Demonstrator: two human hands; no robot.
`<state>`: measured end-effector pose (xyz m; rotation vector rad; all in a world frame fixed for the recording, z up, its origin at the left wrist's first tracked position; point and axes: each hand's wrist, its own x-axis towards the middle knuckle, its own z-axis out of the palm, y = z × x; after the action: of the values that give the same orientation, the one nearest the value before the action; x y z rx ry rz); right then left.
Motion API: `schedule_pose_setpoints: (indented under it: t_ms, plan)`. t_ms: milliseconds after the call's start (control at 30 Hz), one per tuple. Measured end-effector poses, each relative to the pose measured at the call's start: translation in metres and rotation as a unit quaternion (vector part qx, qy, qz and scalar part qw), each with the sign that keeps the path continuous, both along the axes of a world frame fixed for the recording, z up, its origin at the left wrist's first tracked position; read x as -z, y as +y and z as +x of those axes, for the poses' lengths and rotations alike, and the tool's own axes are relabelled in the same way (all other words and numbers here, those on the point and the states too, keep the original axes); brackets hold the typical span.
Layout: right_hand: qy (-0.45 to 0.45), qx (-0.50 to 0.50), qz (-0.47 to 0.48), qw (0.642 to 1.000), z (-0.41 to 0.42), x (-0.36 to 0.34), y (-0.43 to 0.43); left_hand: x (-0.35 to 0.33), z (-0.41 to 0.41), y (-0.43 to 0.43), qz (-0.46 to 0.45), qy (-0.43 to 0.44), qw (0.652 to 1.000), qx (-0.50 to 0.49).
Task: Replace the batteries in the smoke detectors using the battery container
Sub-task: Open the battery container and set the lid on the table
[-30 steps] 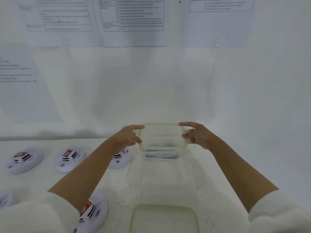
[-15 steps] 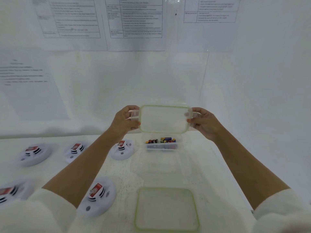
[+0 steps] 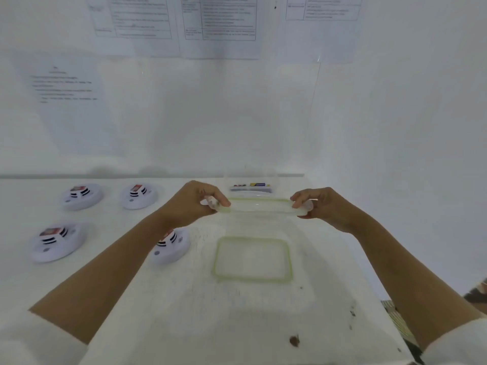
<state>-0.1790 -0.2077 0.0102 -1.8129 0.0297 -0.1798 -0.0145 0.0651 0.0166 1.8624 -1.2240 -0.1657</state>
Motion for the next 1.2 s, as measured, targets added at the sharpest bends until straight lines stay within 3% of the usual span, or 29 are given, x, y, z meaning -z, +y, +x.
schedule_pose_setpoints:
  t_ms: [200,367,533,733,867,933,1000,1100,1200]
  plan:
    - [0.059,0.009,-0.088,0.994,-0.034,0.032,0.021,0.04,-0.03,0.02,0.051,-0.066,0.996,0.004]
    - [0.038,0.056,-0.286,0.956,-0.036,0.061,0.031,0.074,-0.029,0.026,0.087,-0.16,0.983,0.005]
    - [0.072,0.086,-0.355,0.928,-0.027,0.076,0.039,0.084,-0.022,0.023,0.131,-0.201,0.971,0.003]
    - [0.116,0.06,-0.397,0.909,-0.022,0.076,0.038,0.09,-0.022,0.019,0.249,-0.174,0.953,-0.017]
    - [0.128,0.068,-0.383,0.912,-0.022,0.071,0.035,0.092,-0.024,0.021,0.187,-0.114,0.974,-0.056]
    - [0.148,0.095,-0.3,0.938,-0.021,0.065,0.033,0.091,-0.027,0.017,0.15,-0.063,0.982,-0.095]
    - [0.185,0.099,-0.214,0.954,-0.022,0.059,0.035,0.089,-0.028,0.011,0.194,-0.007,0.974,-0.118]
    - [0.229,0.088,-0.188,0.951,-0.023,0.059,0.041,0.088,-0.028,0.003,0.26,0.081,0.957,-0.097]
    - [0.229,0.102,-0.174,0.952,-0.02,0.066,0.048,0.091,-0.028,-0.002,0.278,0.104,0.952,-0.076]
